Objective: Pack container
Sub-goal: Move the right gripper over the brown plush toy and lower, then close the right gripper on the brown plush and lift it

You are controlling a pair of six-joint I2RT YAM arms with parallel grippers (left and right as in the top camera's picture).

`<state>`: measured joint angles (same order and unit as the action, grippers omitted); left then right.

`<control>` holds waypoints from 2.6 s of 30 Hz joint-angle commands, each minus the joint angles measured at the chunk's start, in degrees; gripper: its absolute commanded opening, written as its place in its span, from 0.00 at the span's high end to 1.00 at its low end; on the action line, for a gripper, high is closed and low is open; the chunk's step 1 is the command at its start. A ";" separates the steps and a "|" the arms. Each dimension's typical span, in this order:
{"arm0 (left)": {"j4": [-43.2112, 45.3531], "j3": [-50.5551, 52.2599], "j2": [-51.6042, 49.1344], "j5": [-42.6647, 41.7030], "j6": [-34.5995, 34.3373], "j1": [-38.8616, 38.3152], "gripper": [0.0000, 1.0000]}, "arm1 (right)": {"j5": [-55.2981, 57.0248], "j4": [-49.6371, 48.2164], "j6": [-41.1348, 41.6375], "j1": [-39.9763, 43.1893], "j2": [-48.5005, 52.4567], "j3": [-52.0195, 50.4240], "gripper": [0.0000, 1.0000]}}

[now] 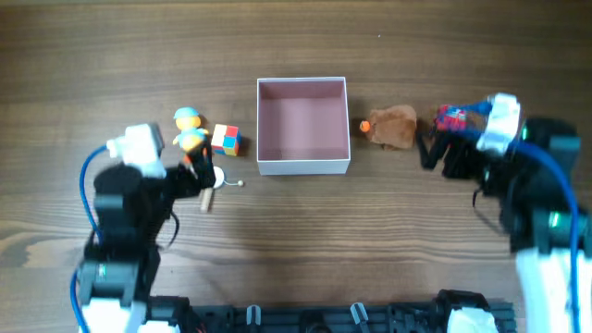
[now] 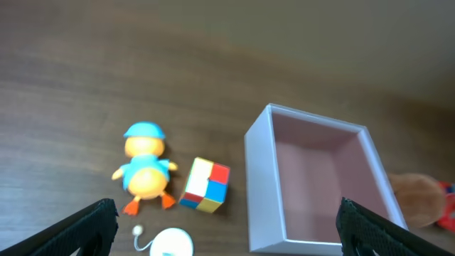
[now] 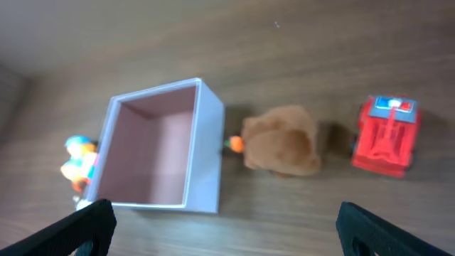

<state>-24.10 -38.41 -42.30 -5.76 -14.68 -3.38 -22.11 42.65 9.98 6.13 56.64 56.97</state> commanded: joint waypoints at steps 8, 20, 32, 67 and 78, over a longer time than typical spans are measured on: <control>-4.09 -10.34 -20.39 1.57 3.17 4.70 0.00 | 16.90 9.46 -5.75 -9.51 24.15 21.64 0.00; -7.48 -10.34 -23.39 1.55 3.15 5.05 0.00 | 19.10 6.21 -3.37 -11.76 42.01 21.70 0.00; -7.48 -10.34 -23.41 1.55 3.15 5.05 0.00 | 19.12 5.27 -2.23 -11.76 52.02 21.66 0.00; -7.48 -10.34 -23.39 1.55 3.15 5.05 0.00 | 16.28 0.24 1.66 -12.20 59.21 19.28 0.39; -7.48 -10.34 -23.41 1.55 3.13 5.05 0.00 | 22.16 5.09 5.46 -12.20 55.36 20.39 0.96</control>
<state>-31.55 -47.64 -65.36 -4.36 -12.71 1.30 -5.34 44.36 13.06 -5.89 112.88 77.56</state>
